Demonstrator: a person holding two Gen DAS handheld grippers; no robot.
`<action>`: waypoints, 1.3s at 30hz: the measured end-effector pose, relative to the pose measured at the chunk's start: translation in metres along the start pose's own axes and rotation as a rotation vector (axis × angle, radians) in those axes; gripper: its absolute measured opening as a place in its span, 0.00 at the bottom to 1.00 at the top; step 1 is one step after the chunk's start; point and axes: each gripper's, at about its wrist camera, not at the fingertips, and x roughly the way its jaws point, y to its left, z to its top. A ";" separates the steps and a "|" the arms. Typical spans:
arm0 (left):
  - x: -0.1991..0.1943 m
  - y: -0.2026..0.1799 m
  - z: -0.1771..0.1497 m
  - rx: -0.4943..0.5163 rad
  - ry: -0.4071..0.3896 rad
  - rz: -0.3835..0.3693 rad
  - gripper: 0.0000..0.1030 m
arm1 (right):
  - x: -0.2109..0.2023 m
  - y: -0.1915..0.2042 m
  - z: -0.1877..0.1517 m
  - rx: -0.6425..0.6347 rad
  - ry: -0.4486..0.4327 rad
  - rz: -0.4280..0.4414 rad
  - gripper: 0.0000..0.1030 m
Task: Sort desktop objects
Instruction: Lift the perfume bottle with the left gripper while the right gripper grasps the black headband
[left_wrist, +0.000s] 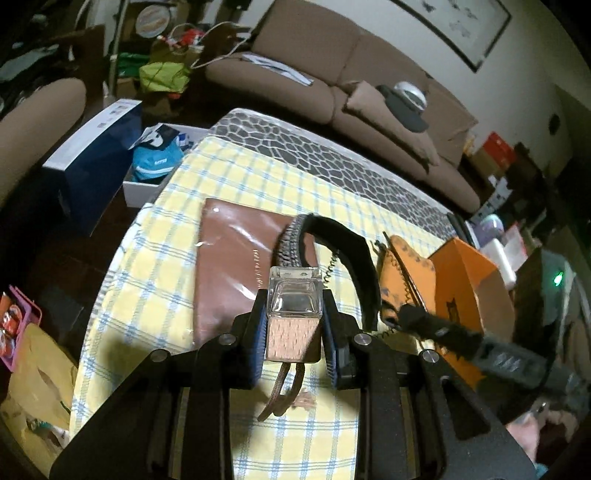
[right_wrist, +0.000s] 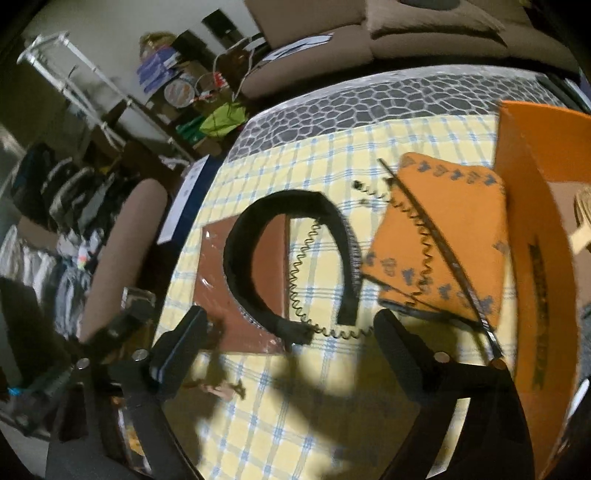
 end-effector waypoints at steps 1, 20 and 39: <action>-0.001 0.002 0.001 -0.008 -0.001 -0.002 0.24 | 0.007 0.007 -0.001 -0.027 0.005 -0.008 0.86; -0.003 0.019 0.011 -0.065 0.011 -0.014 0.24 | 0.092 0.061 -0.021 -0.356 0.041 -0.189 0.29; -0.014 -0.018 0.013 -0.019 -0.010 -0.087 0.24 | -0.019 0.070 0.007 -0.272 -0.175 0.003 0.12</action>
